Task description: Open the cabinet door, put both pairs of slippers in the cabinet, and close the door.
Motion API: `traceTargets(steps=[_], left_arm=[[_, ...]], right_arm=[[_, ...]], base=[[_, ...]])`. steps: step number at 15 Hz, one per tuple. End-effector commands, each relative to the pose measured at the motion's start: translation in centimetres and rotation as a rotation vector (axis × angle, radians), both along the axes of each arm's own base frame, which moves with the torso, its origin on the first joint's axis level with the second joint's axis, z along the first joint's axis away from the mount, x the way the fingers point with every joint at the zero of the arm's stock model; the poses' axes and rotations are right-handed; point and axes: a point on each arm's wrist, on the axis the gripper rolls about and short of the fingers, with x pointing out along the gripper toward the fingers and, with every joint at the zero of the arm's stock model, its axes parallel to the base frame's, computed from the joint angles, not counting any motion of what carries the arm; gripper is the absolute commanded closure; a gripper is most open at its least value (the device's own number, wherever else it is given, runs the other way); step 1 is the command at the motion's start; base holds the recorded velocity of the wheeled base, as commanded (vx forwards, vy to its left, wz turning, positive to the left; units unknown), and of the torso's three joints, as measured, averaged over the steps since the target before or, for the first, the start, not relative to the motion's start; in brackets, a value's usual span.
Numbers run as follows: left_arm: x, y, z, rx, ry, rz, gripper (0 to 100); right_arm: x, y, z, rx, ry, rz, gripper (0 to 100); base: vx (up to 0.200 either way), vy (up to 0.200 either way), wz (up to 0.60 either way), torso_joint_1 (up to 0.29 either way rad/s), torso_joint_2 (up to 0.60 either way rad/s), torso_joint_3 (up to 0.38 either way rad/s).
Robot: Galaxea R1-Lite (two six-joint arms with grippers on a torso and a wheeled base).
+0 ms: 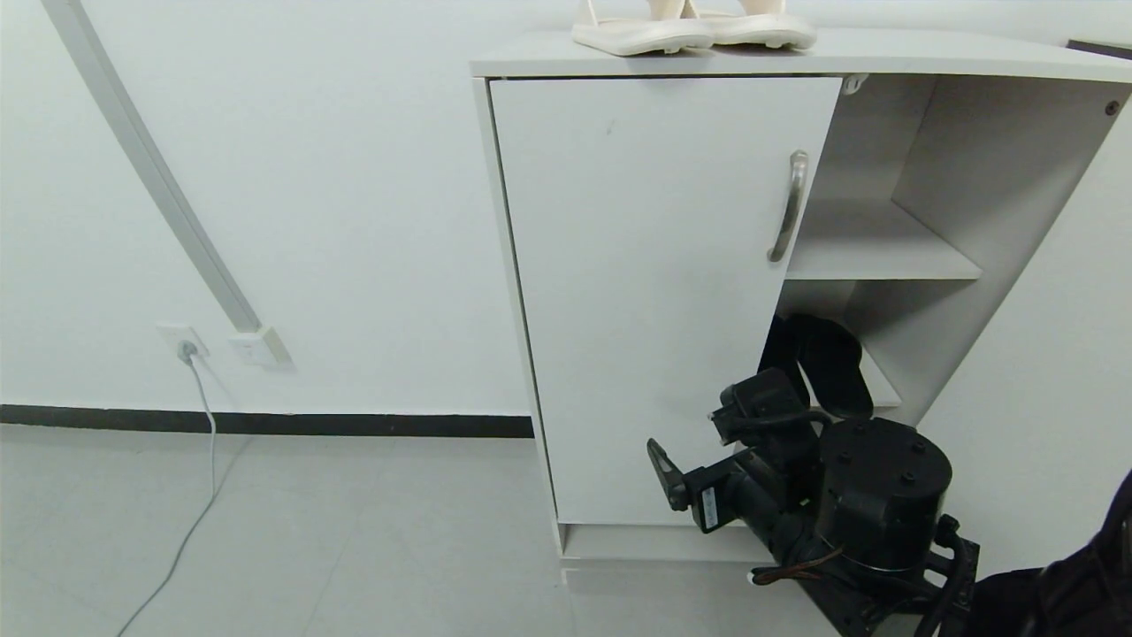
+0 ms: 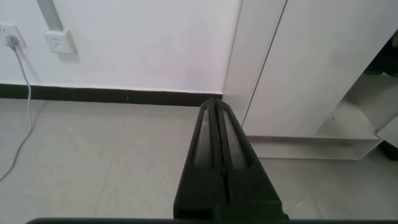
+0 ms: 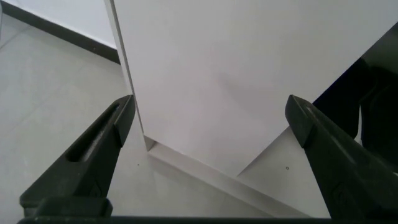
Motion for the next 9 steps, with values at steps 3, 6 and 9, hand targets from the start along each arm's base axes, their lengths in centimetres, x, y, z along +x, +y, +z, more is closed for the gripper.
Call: traceTargets(steps=[3,6,9], left_arm=[[0.01,0.00,0.00,0.000,0.001,0.000,100],[0.00,0.00,0.00,0.000,0.000,0.000,100],[0.01,0.00,0.00,0.000,0.001,0.000,100]], right_arm=[[0.04,0.08,-0.27,-0.008,0.005,0.001,0],[0.02,0.06,-0.30,-0.007,0.007,0.002,0],[0.02,0.06,-0.38,-0.010,0.009,0.002,0]], base=[[0.000,0.000,0.00,0.002,-0.11,-0.109],[0.000,0.000,0.00,0.028,-0.25,-0.342],[0.000,0.000,0.00,0.036,-0.53,-0.364]])
